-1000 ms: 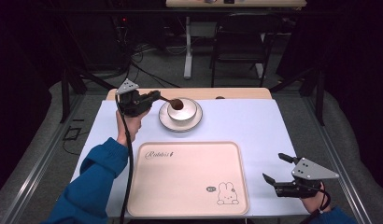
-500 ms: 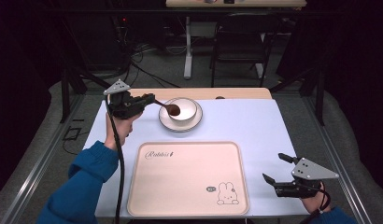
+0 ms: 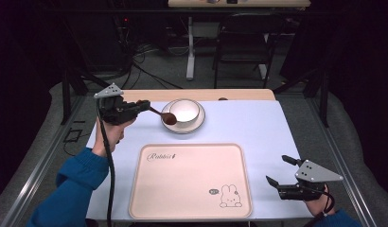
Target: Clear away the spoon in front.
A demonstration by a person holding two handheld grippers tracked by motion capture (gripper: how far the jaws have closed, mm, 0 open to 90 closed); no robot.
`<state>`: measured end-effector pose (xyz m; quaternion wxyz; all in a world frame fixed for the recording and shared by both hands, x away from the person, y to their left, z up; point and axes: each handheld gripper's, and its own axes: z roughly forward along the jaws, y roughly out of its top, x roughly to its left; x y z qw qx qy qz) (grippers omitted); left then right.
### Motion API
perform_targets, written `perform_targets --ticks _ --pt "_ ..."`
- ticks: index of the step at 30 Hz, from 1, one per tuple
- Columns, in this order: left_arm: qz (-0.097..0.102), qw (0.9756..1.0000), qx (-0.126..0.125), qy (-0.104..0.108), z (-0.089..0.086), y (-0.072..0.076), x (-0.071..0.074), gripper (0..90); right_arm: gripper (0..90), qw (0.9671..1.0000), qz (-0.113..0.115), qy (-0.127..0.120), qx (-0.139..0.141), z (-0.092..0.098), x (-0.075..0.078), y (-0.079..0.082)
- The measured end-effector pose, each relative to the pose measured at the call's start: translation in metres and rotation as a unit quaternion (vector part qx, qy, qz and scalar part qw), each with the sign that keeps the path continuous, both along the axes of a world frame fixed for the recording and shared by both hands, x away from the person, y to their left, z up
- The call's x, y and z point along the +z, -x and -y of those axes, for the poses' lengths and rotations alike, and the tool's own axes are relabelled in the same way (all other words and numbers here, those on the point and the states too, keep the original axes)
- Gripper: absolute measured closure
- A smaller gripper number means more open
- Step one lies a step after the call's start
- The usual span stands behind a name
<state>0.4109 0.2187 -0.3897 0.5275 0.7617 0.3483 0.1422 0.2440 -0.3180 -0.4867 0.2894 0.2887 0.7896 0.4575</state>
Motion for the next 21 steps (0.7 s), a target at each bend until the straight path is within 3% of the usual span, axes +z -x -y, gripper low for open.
perform_targets --ticks 9,21 --pt "-0.026 0.9995 -0.007 -0.013 -0.015 0.011 -0.005 83.4 14.2 1.0 0.0 0.0 -0.001 0.0 0.0 0.0" --pt "-0.045 0.9984 -0.019 -0.027 -0.022 0.021 -0.007 83.4 14.2 1.0 0.0 0.001 -0.001 -0.001 0.0 0.0"
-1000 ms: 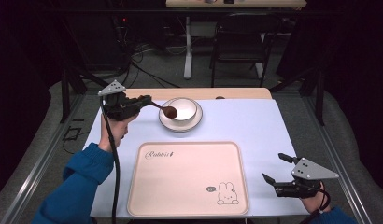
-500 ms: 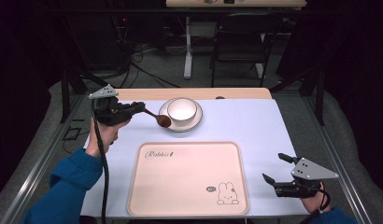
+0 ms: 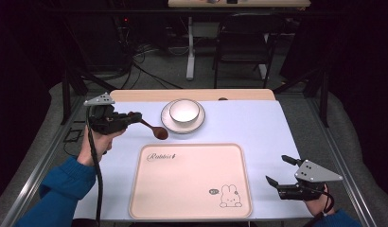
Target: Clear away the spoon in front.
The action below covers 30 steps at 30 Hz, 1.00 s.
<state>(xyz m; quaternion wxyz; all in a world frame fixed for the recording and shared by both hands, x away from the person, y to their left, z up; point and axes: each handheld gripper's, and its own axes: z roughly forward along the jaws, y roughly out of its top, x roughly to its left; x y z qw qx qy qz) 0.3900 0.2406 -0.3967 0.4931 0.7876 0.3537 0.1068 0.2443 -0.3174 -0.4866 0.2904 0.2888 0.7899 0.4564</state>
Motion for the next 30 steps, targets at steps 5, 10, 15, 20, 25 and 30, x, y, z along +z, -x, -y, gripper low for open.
perform_targets --ticks 5,10,15,20,25,30 --pt "-0.009 0.9999 -0.008 -0.003 -0.001 0.003 -0.002 83.4 14.2 1.0 0.0 0.0 0.0 0.0 0.0 0.0" --pt "-0.025 0.9995 -0.017 -0.006 -0.001 0.006 -0.006 83.4 14.2 1.0 0.0 0.0 0.0 0.0 0.0 0.0" --pt "-0.046 0.9984 -0.027 -0.017 -0.003 0.007 -0.011 83.4 14.2 1.0 0.0 0.0 0.0 0.0 0.0 0.0" --pt "-0.069 0.9966 -0.035 -0.03 -0.004 0.007 -0.014 83.4 14.2 1.0 0.0 0.0 0.0 0.0 0.0 0.0" --pt "-0.095 0.9933 -0.044 -0.049 -0.004 0.005 -0.019 83.4 14.2 1.0 -0.001 0.0 0.0 0.0 0.0 0.0" --pt "-0.118 0.9891 -0.05 -0.074 -0.003 0.002 -0.026 83.4 14.2 1.0 -0.001 0.0 0.001 0.0 0.0 0.0"
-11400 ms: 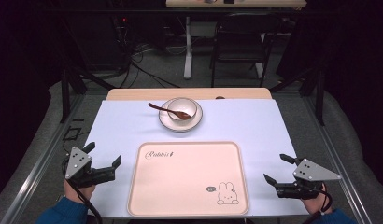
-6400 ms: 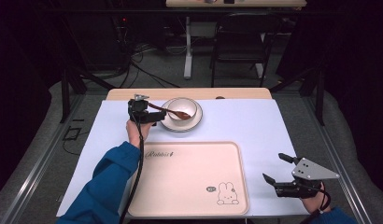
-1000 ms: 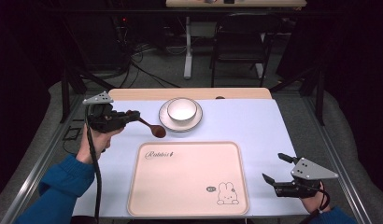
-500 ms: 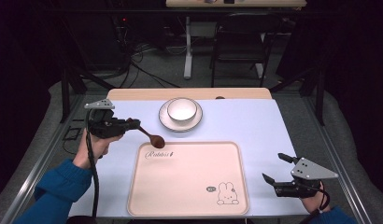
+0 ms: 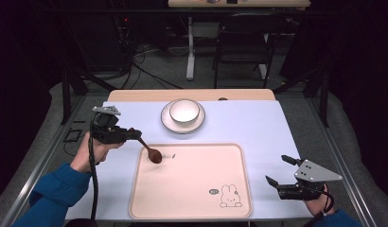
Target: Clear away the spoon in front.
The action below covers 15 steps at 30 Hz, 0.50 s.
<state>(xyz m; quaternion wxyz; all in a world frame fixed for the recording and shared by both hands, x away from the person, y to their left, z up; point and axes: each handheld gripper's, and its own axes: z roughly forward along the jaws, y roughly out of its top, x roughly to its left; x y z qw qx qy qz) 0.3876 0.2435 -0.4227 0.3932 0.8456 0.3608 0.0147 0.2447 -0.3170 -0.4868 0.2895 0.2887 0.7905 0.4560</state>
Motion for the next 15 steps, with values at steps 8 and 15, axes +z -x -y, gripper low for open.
perform_targets --ticks 8,15 --pt "-0.025 0.9995 -0.003 -0.018 0.0 -0.008 -0.008 83.3 14.2 1.0 -0.001 0.0 -0.001 0.0 0.0 0.0" --pt "-0.02 0.9994 0.004 -0.029 0.004 -0.013 -0.009 81.8 14.2 1.0 -0.001 0.0 0.0 0.0 0.0 0.0"
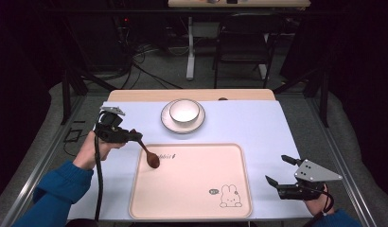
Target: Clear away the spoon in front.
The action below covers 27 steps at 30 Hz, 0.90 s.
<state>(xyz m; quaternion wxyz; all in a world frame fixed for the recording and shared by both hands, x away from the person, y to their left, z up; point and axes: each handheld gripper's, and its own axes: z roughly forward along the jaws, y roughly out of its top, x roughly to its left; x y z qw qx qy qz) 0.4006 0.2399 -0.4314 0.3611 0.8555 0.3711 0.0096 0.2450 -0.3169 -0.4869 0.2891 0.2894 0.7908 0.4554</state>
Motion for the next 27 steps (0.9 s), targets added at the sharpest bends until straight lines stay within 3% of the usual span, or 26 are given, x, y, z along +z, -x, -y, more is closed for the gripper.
perform_targets --ticks 3,5,6,7,10,11,14,18,19,26,27 --pt "0.015 0.9999 0.006 -0.004 0.003 -0.003 -0.003 80.7 14.2 1.0 0.0 0.0 0.0 0.0 0.0 0.0" --pt "0.034 0.9992 0.022 0.007 0.007 -0.005 -0.008 80.1 14.2 1.0 0.001 0.0 0.0 0.0 0.0 0.0" --pt "0.034 0.9992 0.022 0.007 0.007 -0.005 -0.008 80.2 14.2 1.0 0.001 0.0 -0.001 0.0 0.0 0.0" --pt "0.046 0.9983 0.033 0.016 0.008 -0.006 -0.012 79.8 14.2 1.0 0.0 -0.001 -0.001 0.0 0.0 0.0" --pt "0.053 0.9972 0.042 0.032 0.009 -0.008 -0.016 80.1 14.2 1.0 -0.001 0.001 0.0 0.0 0.0 0.0" --pt "0.062 0.9956 0.054 0.045 0.009 -0.008 -0.02 80.1 14.2 1.0 0.0 0.0 0.0 0.0 0.0 0.0" --pt "0.064 0.9947 0.059 0.056 0.01 -0.009 -0.023 80.4 14.1 1.0 0.001 0.0 -0.001 0.0 0.0 0.0" --pt "0.051 0.9942 0.063 0.071 0.012 -0.011 -0.03 79.8 14.2 1.0 0.0 0.0 0.0 0.0 0.0 0.0" --pt "0.039 0.9943 0.06 0.079 0.014 -0.013 -0.033 79.8 14.2 1.0 0.0 0.0 -0.001 0.0 0.0 0.0" --pt "0.016 0.9952 0.054 0.079 0.018 -0.017 -0.04 78.5 14.2 1.0 -0.001 0.001 0.0 0.0 0.0 0.0" --pt "0.005 0.9957 0.052 0.076 0.02 -0.019 -0.043 78.1 14.2 1.0 -0.001 0.0 0.0 0.0 0.0 0.0"
